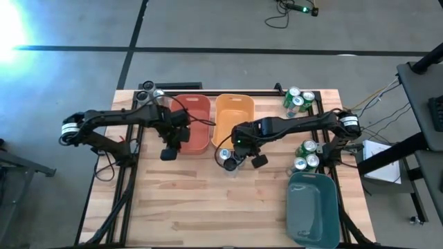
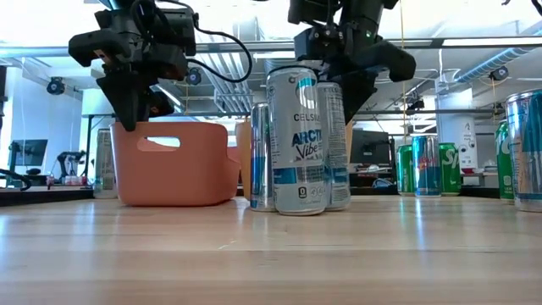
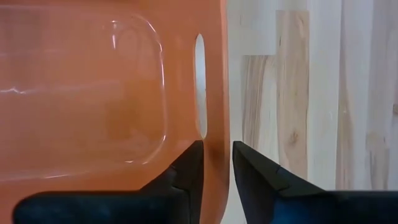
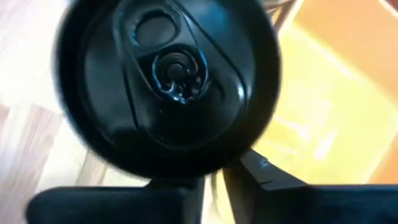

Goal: Sort soda cans
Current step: Adjust the orange and yellow bin

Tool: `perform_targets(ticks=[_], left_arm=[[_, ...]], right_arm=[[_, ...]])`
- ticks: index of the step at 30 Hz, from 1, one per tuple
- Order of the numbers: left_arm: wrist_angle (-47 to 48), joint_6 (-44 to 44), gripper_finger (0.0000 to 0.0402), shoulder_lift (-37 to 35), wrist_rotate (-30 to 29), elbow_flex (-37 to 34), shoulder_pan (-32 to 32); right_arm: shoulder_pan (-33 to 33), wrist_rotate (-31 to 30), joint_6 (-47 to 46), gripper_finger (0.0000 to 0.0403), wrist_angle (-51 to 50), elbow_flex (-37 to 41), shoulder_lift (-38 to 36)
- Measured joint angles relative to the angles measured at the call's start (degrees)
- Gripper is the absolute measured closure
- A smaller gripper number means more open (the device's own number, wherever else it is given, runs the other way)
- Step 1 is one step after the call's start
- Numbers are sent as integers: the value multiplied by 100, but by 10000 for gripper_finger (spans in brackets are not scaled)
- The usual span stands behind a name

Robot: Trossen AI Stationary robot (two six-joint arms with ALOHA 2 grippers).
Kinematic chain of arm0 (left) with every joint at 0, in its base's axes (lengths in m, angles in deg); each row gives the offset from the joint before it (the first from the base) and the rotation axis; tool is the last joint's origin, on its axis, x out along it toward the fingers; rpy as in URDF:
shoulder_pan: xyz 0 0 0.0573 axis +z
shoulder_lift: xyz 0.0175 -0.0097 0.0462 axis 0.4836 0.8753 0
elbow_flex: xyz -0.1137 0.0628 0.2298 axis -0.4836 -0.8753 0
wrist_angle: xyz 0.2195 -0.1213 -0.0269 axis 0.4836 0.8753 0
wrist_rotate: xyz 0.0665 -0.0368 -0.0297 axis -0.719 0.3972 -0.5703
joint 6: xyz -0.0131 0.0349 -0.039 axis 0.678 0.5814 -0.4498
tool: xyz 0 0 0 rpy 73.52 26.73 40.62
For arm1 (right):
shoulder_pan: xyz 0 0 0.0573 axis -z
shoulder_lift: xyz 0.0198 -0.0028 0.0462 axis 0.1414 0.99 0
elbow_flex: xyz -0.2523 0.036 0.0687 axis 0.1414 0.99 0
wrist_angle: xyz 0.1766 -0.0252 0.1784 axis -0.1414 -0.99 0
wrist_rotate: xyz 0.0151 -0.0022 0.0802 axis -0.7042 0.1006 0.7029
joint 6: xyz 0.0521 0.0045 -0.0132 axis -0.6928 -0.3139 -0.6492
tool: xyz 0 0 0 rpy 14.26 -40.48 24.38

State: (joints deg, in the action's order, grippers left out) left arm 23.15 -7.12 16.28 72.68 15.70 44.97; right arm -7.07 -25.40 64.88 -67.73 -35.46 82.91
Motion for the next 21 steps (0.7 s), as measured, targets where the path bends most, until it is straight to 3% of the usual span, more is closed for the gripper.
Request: perform_targets(ticks=[5, 11, 16, 21], left_arm=[[-25, -104, 325, -114, -14, 87, 0], [-50, -265, 316, -350, -31, 809, 44], [-39, -176, 310, -455, -35, 1303, 488], [-47, -75, 309, -651, -33, 1346, 1209]], right_arm=[[4, -2, 206, 283, -286, -210, -87], [8, -59, 279, 228, -741, -365, -576], [316, -461, -382, 222, -862, -393, -1244], [1130, -645, -806, 239, -1095, -45, -1526]])
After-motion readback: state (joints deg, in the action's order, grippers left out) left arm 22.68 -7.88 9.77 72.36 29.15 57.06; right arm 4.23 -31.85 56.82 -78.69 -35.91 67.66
